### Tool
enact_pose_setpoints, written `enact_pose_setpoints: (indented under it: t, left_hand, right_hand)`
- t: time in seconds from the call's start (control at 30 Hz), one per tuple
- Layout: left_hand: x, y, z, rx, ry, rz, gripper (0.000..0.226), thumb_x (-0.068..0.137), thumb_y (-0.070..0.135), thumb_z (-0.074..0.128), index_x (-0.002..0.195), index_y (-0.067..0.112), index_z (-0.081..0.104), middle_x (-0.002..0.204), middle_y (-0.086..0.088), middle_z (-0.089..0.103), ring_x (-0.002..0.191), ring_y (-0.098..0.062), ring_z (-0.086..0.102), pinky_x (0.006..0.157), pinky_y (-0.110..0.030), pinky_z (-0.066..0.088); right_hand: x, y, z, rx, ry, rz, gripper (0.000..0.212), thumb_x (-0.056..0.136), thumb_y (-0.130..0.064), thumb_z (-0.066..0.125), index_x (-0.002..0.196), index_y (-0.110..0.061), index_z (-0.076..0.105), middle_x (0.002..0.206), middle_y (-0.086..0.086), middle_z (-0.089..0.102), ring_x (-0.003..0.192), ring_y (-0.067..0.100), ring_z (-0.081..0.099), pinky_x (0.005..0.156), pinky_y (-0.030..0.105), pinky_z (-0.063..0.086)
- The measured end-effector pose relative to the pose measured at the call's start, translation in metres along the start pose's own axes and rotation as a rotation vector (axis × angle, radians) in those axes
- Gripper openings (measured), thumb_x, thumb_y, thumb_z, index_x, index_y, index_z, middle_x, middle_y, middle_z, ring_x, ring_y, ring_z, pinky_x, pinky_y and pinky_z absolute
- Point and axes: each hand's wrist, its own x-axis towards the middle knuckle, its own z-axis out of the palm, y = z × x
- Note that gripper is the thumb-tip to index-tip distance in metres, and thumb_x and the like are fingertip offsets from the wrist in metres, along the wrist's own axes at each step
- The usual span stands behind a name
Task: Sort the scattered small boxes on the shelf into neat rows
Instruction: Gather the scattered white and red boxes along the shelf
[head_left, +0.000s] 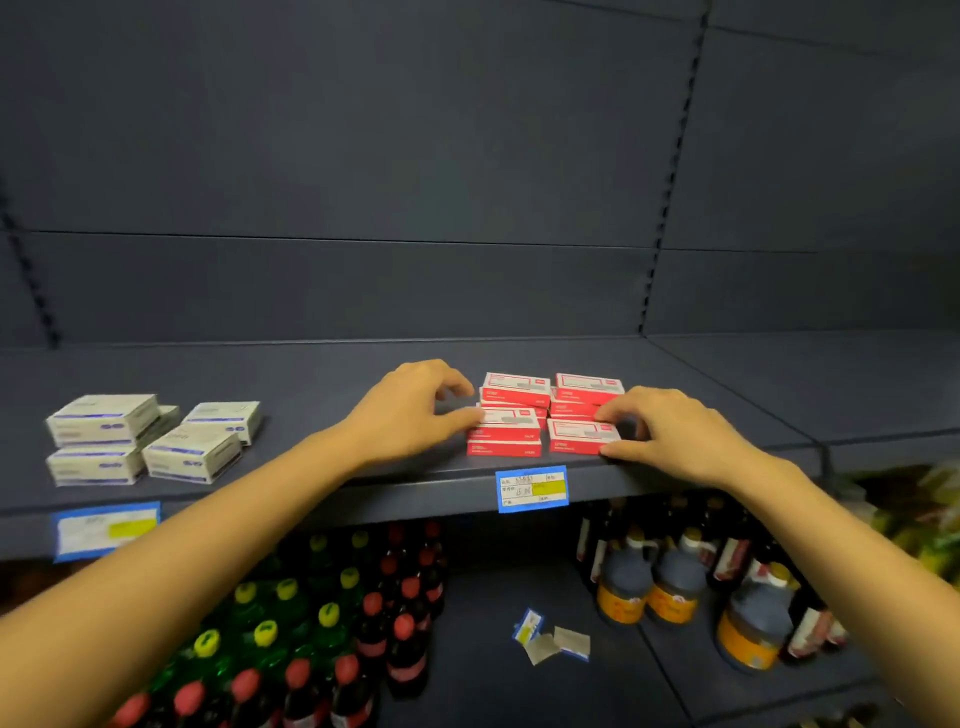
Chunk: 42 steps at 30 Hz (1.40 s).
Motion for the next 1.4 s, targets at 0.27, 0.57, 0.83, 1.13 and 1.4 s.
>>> enact_pose_setpoints:
  t: [0.27, 0.57, 0.83, 1.13, 1.4]
  left_hand:
    - [-0.045, -0.027, -0.060, 0.384, 0.192, -0.224, 0.026, 0.093, 0.023, 0.045, 0.110, 0.015, 0.063, 0.114, -0.007, 0.063, 0.109, -0.027, 0.052, 0.090, -0.037, 0.043]
    - [-0.168, -0.066, -0.141, 0.635, 0.193, -0.641, 0.025, 0.091, 0.016, 0.044, 0.109, 0.010, 0.060, 0.116, -0.010, 0.060, 0.107, -0.031, 0.052, 0.084, -0.039, 0.045]
    - [-0.270, -0.100, -0.199, 0.670, 0.247, -0.836, 0.030, 0.094, 0.024, 0.042, 0.117, 0.013, 0.058, 0.121, -0.008, 0.060, 0.108, -0.027, 0.056, 0.091, -0.042, 0.048]
    - [-0.363, -0.180, -0.276, 0.708, 0.243, -0.847, 0.034, 0.094, 0.035, 0.042, 0.116, 0.014, 0.057, 0.117, -0.006, 0.061, 0.106, -0.021, 0.056, 0.085, -0.034, 0.048]
    - [-0.445, -0.256, -0.340, 0.714, 0.213, -0.867, 0.036, 0.093, 0.039, 0.042, 0.112, 0.014, 0.058, 0.117, -0.006, 0.062, 0.103, -0.022, 0.058, 0.083, -0.035, 0.049]
  right_hand:
    - [0.038, -0.081, -0.026, 0.137, 0.177, -0.383, 0.025, 0.086, -0.044, 0.056, 0.109, -0.036, 0.058, 0.111, -0.015, 0.062, 0.092, 0.011, 0.059, 0.075, 0.029, 0.042]
    - [0.072, -0.249, -0.006, 0.316, 0.107, -0.791, 0.031, 0.092, -0.034, 0.048, 0.122, -0.031, 0.052, 0.126, -0.010, 0.055, 0.114, 0.014, 0.051, 0.083, 0.033, 0.041]
    - [0.063, -0.379, 0.012, 0.326, 0.007, -0.961, 0.032, 0.093, -0.030, 0.046, 0.125, -0.028, 0.051, 0.131, -0.006, 0.054, 0.120, 0.016, 0.047, 0.092, 0.037, 0.044]
    - [0.058, -0.529, 0.030, 0.319, -0.047, -0.958, 0.032, 0.096, -0.024, 0.041, 0.125, -0.028, 0.051, 0.132, -0.006, 0.052, 0.122, 0.017, 0.046, 0.092, 0.036, 0.042]
    - [0.055, -0.660, 0.050, 0.328, -0.102, -0.931, 0.032, 0.095, -0.025, 0.042, 0.126, -0.027, 0.051, 0.131, -0.003, 0.053, 0.119, 0.019, 0.049, 0.089, 0.035, 0.043]
